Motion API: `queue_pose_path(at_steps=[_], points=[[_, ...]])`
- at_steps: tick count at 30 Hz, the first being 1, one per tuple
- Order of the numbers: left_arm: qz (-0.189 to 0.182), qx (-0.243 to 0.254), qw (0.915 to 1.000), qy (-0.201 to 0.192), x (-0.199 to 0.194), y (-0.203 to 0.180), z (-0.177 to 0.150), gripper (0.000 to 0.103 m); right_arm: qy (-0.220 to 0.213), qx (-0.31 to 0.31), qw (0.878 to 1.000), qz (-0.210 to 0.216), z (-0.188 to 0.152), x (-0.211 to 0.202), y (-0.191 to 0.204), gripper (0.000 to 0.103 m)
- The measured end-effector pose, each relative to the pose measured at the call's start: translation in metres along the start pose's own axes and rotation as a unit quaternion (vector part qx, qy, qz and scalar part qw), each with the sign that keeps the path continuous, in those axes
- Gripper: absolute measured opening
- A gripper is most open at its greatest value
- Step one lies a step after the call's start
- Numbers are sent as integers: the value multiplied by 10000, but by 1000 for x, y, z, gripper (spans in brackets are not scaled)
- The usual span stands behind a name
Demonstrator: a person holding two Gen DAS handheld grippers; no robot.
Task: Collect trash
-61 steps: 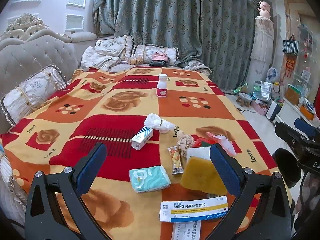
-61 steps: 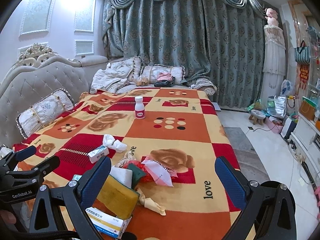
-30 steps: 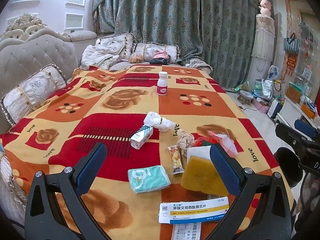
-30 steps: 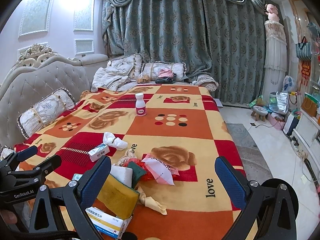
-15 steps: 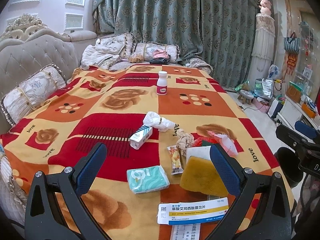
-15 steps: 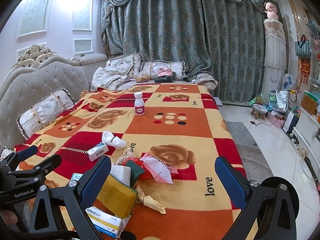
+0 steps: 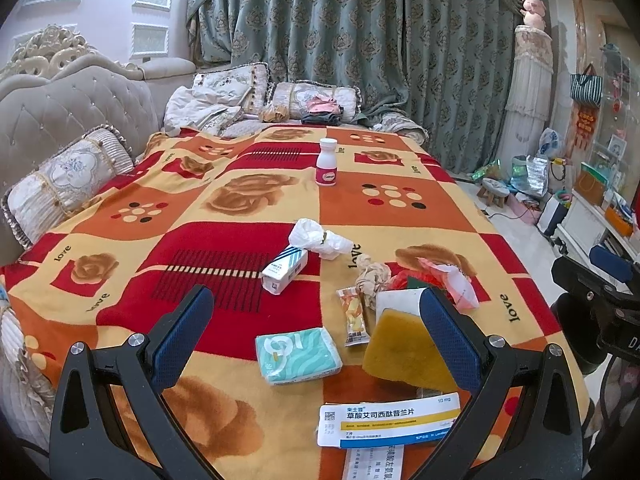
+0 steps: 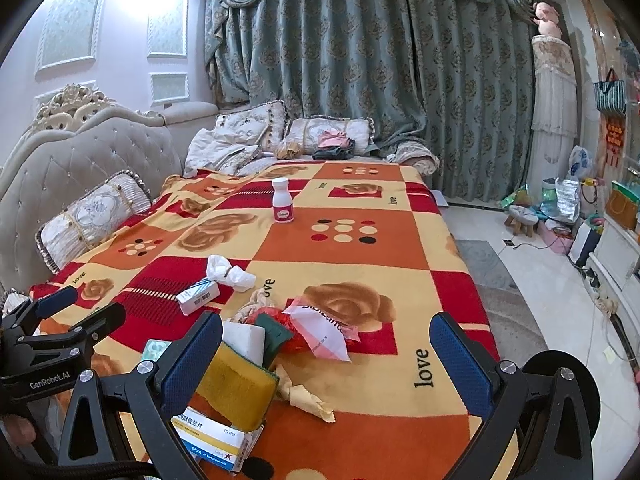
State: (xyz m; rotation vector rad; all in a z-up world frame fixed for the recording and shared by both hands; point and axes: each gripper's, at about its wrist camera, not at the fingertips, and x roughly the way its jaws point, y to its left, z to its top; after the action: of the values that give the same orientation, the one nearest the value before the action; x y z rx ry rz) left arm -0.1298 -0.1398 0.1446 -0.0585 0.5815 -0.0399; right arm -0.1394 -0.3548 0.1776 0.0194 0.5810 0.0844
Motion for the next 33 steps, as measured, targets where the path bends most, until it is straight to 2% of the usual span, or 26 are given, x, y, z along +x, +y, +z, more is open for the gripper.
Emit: queue_pose_path(at_steps=[18,28,33], points=[[-3,-7,10000,55,1,0,-3,103,81,45,9999,63,-1,2,-1,103],[-23,-39,9996,269,9,5,-6,103,307,133,9991,247,-8,11,-5,103],[-166,102,9987,475,13,17,-9,103,511,-22,9982,308,-16,18,-8,103]])
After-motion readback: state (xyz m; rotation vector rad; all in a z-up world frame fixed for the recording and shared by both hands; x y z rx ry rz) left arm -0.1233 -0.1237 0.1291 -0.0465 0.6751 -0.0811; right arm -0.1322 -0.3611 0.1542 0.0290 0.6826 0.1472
